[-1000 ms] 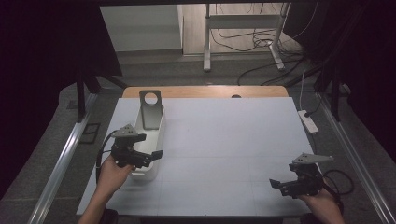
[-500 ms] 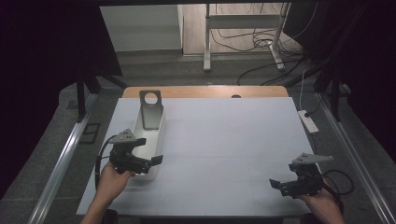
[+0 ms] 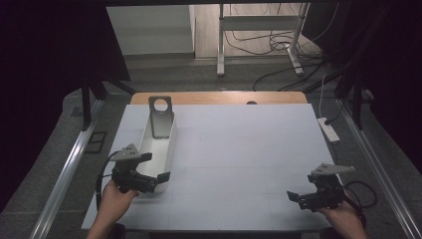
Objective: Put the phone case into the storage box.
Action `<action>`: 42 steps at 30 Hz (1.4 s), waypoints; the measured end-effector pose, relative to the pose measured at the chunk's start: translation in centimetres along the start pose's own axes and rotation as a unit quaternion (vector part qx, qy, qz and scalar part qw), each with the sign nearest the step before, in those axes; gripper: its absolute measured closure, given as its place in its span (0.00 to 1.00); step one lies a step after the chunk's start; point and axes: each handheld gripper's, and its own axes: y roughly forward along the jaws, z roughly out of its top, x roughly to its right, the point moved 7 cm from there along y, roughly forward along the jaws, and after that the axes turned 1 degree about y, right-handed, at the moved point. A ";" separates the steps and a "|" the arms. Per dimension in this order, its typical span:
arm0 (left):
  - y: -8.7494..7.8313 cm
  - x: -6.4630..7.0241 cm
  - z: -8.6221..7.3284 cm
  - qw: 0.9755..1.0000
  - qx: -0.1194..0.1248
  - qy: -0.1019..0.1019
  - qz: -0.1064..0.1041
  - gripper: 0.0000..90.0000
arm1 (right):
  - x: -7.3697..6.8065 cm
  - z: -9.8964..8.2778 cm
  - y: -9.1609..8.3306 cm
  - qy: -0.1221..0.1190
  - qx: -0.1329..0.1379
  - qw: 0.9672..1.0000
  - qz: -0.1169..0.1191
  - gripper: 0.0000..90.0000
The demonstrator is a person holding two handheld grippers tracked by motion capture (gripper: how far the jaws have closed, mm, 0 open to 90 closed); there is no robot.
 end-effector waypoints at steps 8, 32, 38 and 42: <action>-0.6 0.2 -0.5 1.000 0.006 -0.002 0.005 0.00 | 0.0 0.0 0.0 0.000 0.000 1.000 0.000 0.01; -2.5 0.5 -3.1 0.999 0.022 -0.018 0.028 0.00 | 0.0 0.0 0.0 0.001 0.001 1.000 -0.001 0.01; -3.0 0.5 -3.9 0.999 0.022 -0.021 0.038 0.00 | 0.0 0.0 0.0 0.000 0.001 1.000 -0.002 0.00; -3.3 0.5 -4.2 0.999 0.024 -0.020 0.043 0.00 | 0.0 0.0 0.0 0.000 0.000 1.000 -0.003 0.00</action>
